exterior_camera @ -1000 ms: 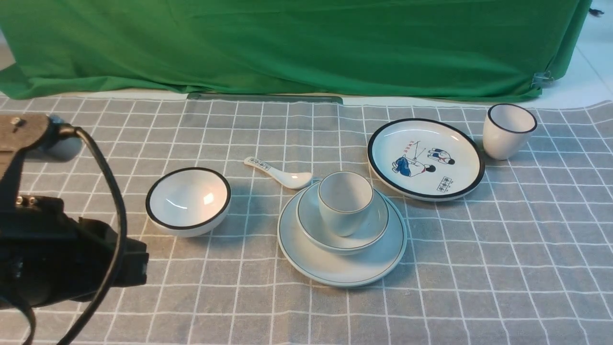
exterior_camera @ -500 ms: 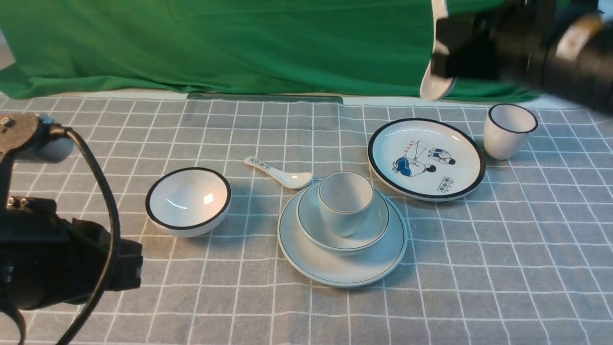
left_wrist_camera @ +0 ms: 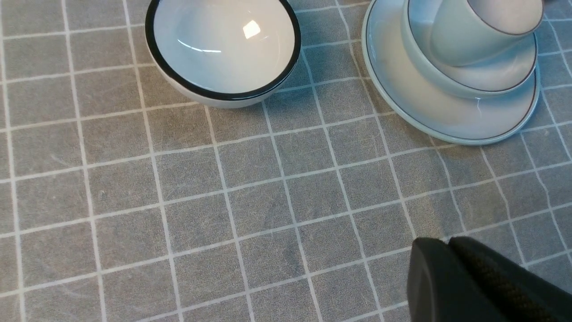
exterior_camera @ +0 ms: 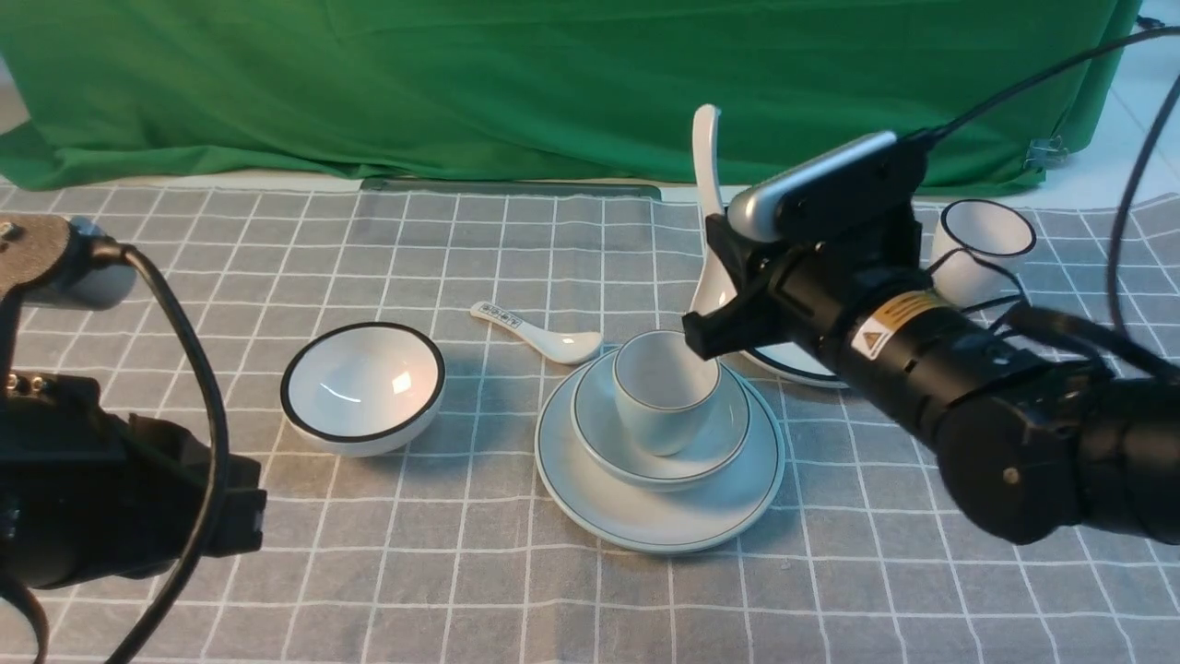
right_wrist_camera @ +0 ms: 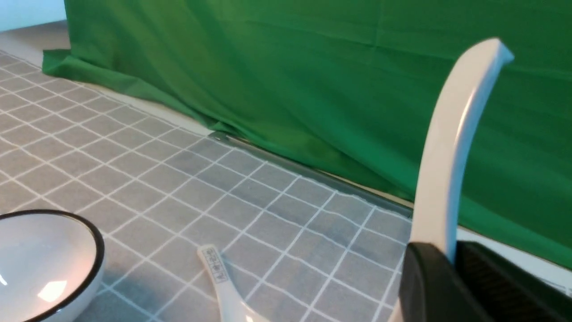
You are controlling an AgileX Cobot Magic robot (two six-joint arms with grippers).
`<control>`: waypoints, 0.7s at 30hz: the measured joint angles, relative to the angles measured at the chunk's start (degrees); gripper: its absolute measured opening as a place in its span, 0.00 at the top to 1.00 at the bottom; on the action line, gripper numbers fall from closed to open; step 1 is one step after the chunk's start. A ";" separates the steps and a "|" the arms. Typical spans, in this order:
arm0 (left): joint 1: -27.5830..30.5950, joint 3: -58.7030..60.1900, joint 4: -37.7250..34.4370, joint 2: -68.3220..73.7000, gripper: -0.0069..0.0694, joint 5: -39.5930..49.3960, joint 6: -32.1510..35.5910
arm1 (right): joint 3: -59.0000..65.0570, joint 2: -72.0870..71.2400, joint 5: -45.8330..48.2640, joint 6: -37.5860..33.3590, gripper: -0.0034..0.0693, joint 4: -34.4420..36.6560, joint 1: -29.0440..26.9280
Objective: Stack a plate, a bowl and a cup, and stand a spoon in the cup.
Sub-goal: Use the right arm to put the blue soup spoon into the blue teacup in the middle
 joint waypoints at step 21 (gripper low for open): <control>0.00 0.00 0.16 0.00 0.90 -0.16 0.00 | -0.05 11.60 -8.83 1.20 0.81 -5.86 0.04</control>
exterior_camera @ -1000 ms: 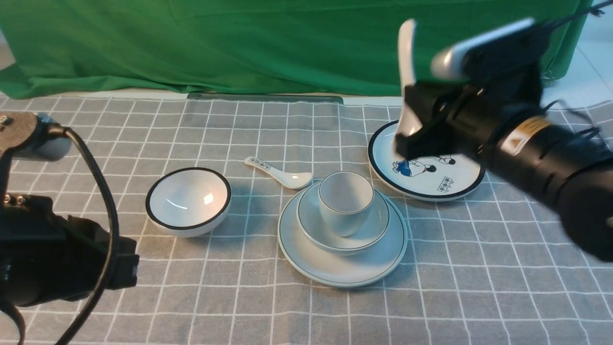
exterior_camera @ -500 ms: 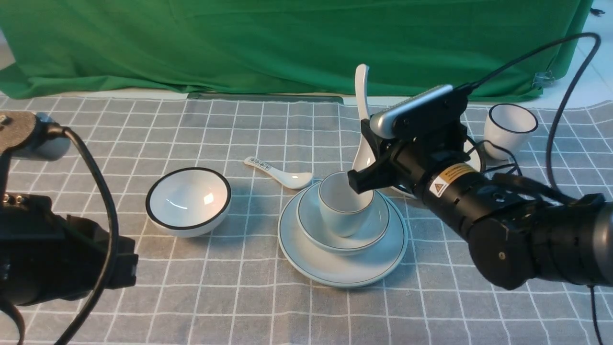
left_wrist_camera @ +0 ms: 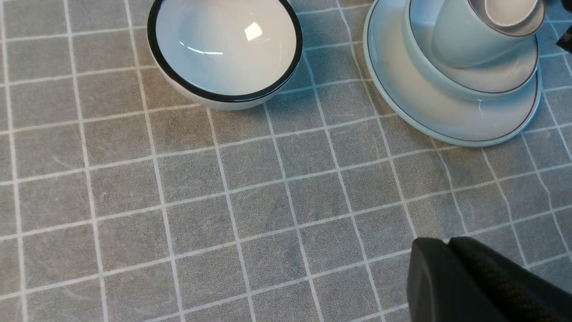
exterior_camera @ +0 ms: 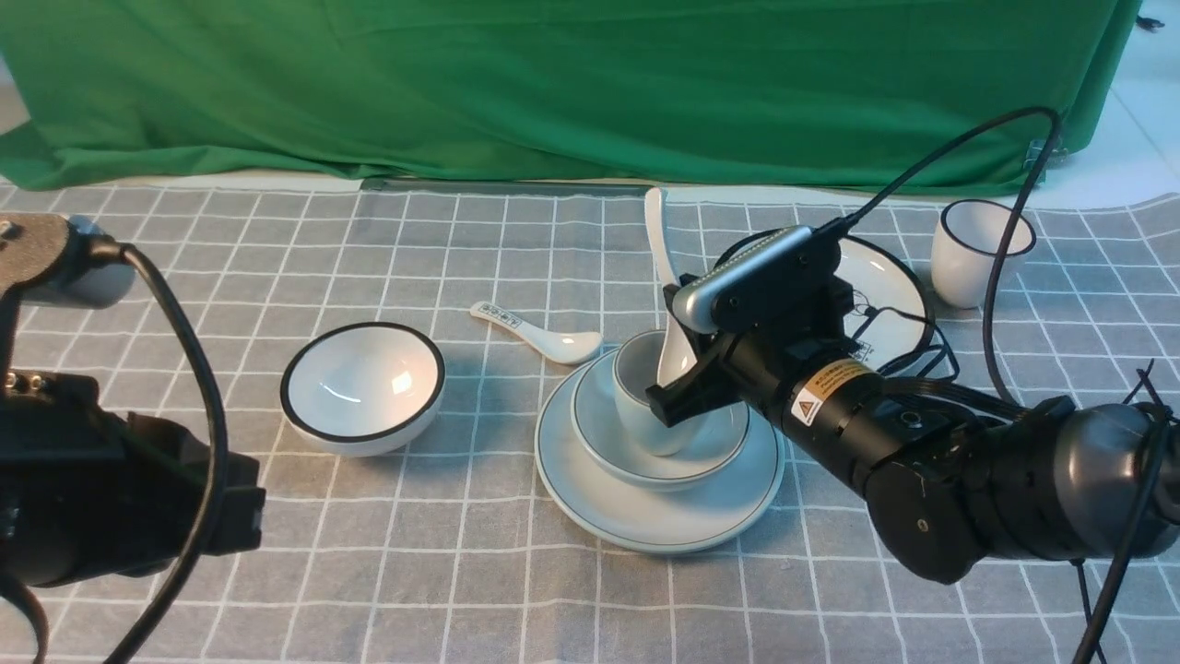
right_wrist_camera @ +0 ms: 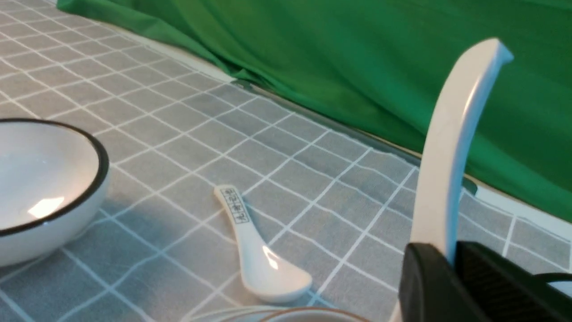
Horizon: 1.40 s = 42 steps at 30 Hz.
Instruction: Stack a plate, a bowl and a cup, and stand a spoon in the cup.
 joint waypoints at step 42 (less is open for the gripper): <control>0.00 0.00 0.19 0.00 0.90 1.83 -0.22 | 2.91 -22.08 31.21 -22.01 0.58 13.40 2.75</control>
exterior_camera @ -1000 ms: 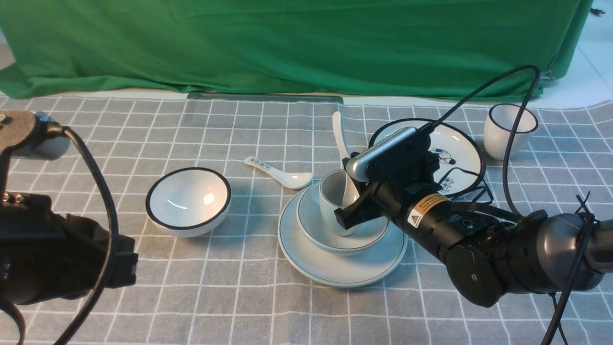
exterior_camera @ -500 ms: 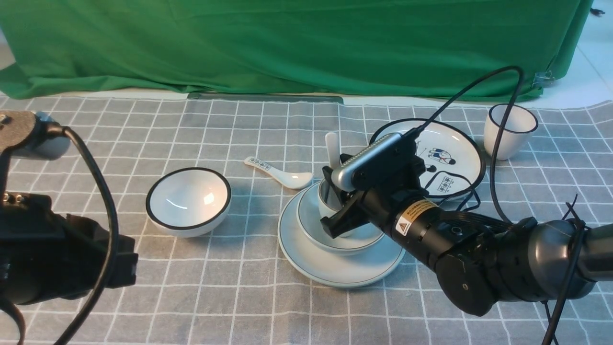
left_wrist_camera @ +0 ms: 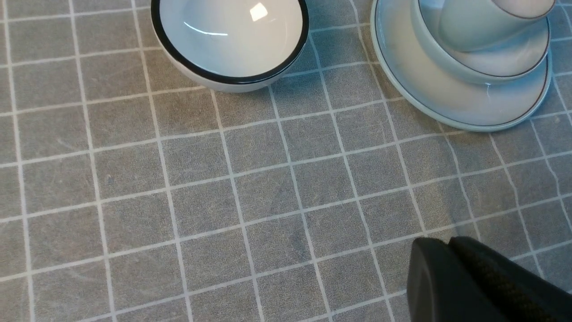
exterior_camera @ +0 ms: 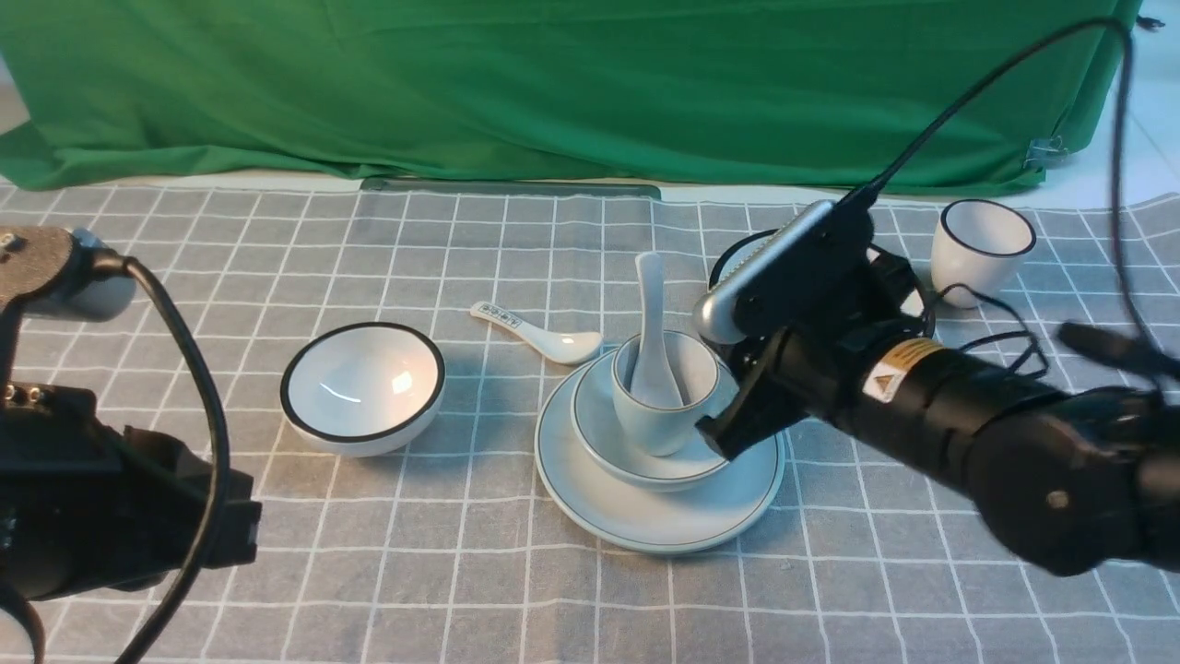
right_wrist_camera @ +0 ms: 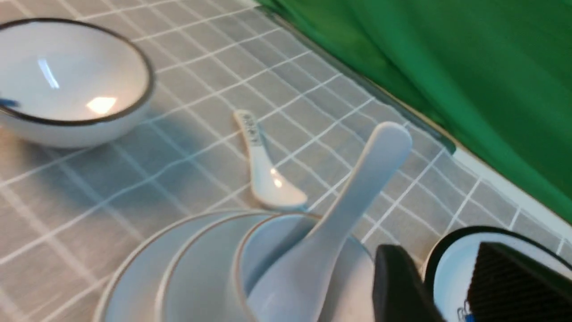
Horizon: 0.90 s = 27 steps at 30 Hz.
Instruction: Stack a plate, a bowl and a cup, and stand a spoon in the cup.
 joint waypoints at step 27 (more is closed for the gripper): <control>0.00 0.47 0.00 0.00 0.90 -9.32 0.58 | 11.67 -77.04 41.41 27.73 0.92 -6.72 -25.68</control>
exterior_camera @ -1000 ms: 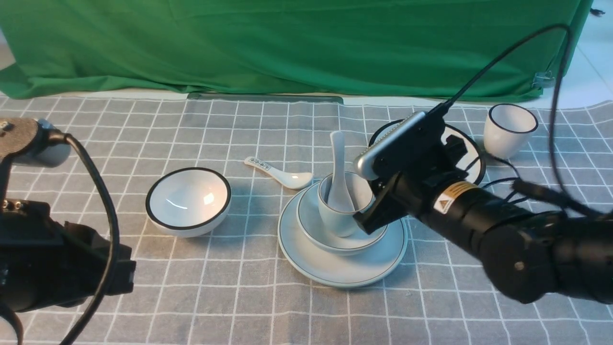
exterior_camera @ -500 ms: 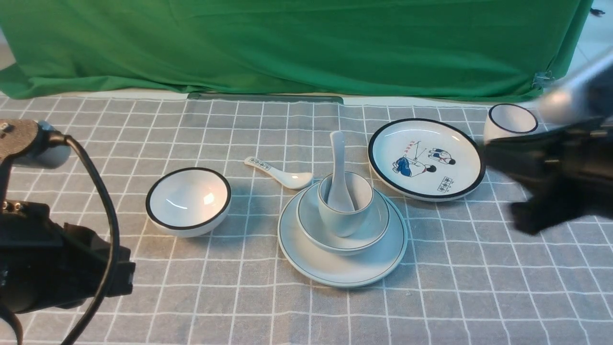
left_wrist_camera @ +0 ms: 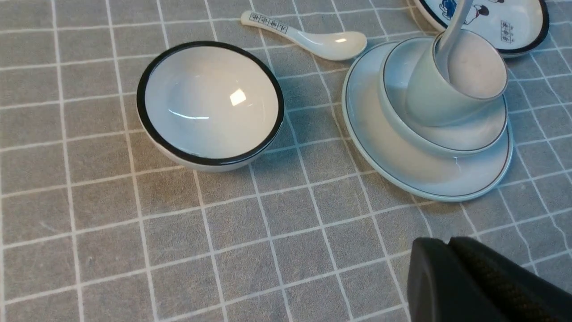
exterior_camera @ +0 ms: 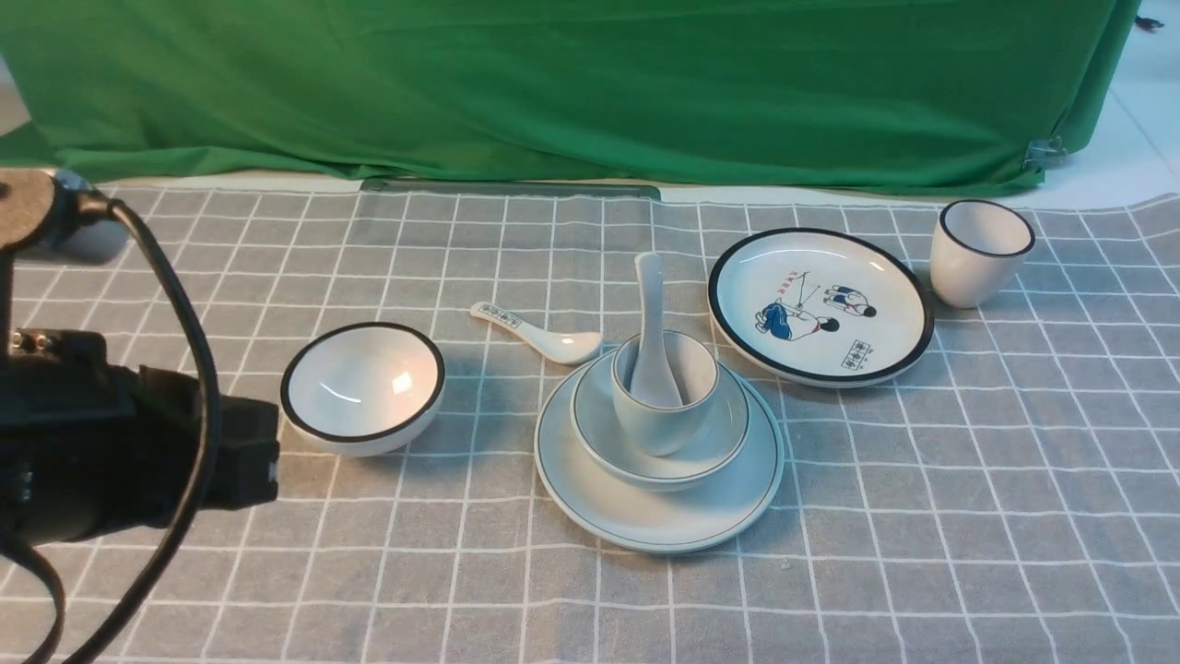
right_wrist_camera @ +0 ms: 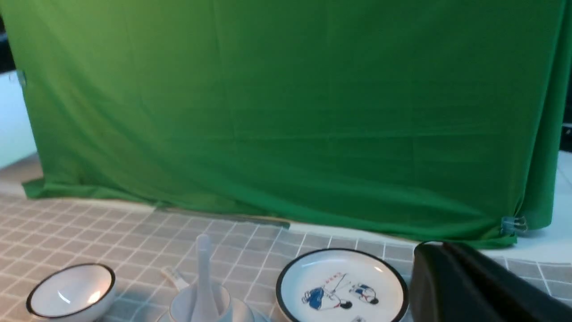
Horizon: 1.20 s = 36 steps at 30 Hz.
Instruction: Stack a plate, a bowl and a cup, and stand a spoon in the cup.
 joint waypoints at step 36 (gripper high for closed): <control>0.00 15.99 -2.47 -31.45 0.90 -6.77 2.93 | 4.85 -3.61 -0.87 0.17 0.79 -0.34 -0.11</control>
